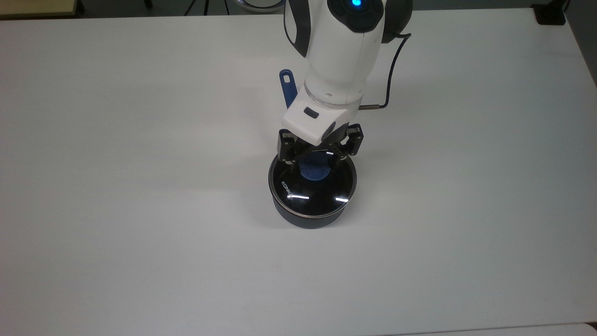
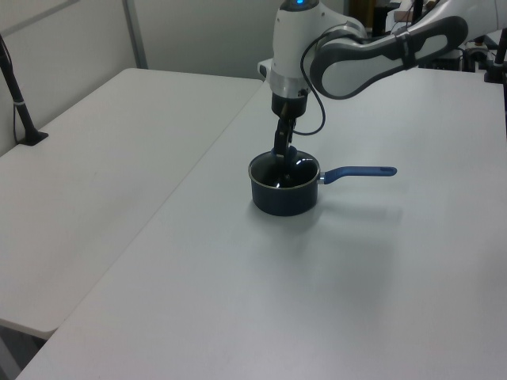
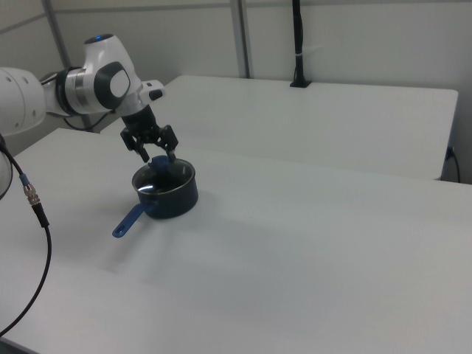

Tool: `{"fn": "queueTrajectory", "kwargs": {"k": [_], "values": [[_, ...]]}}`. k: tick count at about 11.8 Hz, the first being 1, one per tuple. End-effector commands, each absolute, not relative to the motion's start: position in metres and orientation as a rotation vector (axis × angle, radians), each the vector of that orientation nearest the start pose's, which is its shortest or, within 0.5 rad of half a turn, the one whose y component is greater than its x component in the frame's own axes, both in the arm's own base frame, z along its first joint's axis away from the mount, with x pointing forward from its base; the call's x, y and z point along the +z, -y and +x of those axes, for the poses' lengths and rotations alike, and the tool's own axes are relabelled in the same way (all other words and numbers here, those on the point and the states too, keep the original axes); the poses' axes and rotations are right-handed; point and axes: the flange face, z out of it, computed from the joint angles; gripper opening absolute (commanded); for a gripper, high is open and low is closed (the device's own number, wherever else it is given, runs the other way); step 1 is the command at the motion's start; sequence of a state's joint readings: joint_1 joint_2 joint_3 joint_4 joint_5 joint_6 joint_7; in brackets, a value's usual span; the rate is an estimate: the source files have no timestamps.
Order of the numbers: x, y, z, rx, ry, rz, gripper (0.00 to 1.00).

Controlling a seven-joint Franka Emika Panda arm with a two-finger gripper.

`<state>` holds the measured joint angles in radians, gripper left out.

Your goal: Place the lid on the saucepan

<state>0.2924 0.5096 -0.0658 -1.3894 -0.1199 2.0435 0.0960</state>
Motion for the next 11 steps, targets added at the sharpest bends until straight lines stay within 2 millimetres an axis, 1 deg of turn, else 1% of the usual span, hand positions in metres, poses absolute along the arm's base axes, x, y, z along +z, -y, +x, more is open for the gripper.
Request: {"fn": "queueTrajectory", "kwargs": {"k": [1,2,3,5,6,7,8,9,11], "values": [[0.504,-0.119,0.673,-0.254,0.16,-3.256,1.0],[0.525,-0.094,0.655,-0.175,0.103,-3.266,1.0],[0.539,-0.073,0.64,-0.12,0.054,-3.268,1.0],[0.558,-0.037,0.607,-0.1,-0.026,-3.255,1.0],[0.568,-0.023,0.591,-0.108,-0.057,-3.243,1.0],[0.575,-0.015,0.578,-0.104,-0.086,-3.208,1.0],[0.583,-0.001,0.569,-0.075,-0.106,-3.186,1.0],[0.584,0.004,0.566,-0.046,-0.119,-3.175,1.0],[0.588,0.005,0.56,-0.014,-0.126,-3.173,1.0]]}}
